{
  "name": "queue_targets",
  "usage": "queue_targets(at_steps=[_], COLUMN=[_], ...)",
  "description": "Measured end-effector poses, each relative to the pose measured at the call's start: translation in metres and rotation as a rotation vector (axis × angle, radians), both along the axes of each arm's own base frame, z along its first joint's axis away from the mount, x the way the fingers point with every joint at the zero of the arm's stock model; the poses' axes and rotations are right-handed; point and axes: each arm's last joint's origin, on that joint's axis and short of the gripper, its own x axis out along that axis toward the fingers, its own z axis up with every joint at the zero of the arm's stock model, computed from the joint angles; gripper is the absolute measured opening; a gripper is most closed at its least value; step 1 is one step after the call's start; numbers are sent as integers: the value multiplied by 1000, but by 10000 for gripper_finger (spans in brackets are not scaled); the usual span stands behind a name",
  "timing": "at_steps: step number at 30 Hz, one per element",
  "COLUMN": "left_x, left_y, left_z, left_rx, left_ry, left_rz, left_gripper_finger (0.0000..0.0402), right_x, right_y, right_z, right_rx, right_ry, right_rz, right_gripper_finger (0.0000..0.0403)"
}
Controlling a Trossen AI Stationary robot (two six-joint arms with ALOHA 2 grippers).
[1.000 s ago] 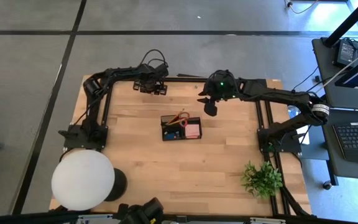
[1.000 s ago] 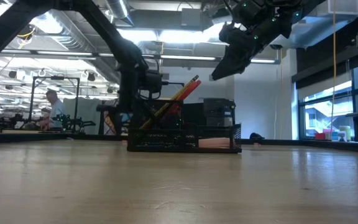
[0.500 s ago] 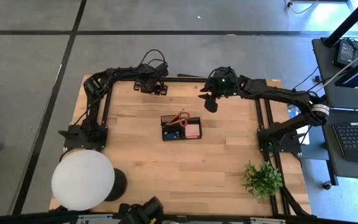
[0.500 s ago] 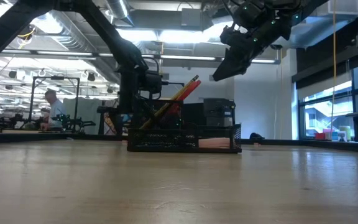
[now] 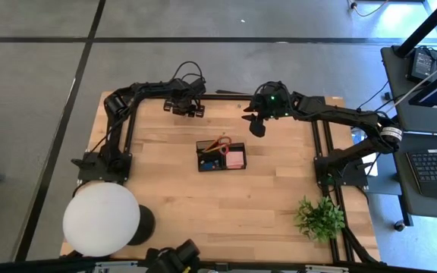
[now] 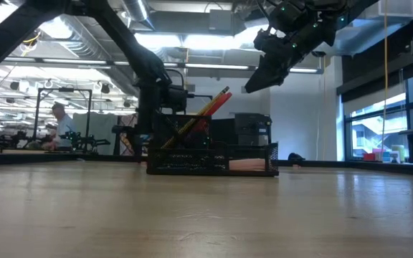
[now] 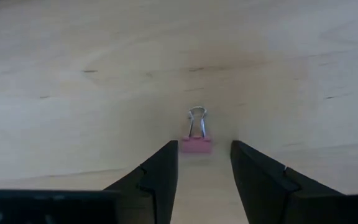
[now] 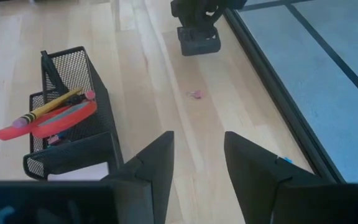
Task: Pick and place office supplies into organizer
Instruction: Put the pink binder clip into the desk organizer
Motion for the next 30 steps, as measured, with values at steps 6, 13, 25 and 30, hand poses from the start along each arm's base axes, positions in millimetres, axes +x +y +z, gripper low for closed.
queue_targets(at_steps=[6,13,25,30], left_x=[1,0,0,0], left_y=[1,2,3,3], left_z=[-9,-10,-11,-11], left_rx=[-17,-16,-15,-7], left_ry=[18,20,18,26], left_rz=[1,24,18,-1], left_gripper_finger=[154,142,108,100], right_x=[0,0,0,0], right_y=[0,0,0,0], right_z=[0,0,0,0], right_rx=[1,2,2,2], right_ry=[1,2,3,3], right_rz=[0,0,0,0], right_gripper_finger=[145,145,145,145])
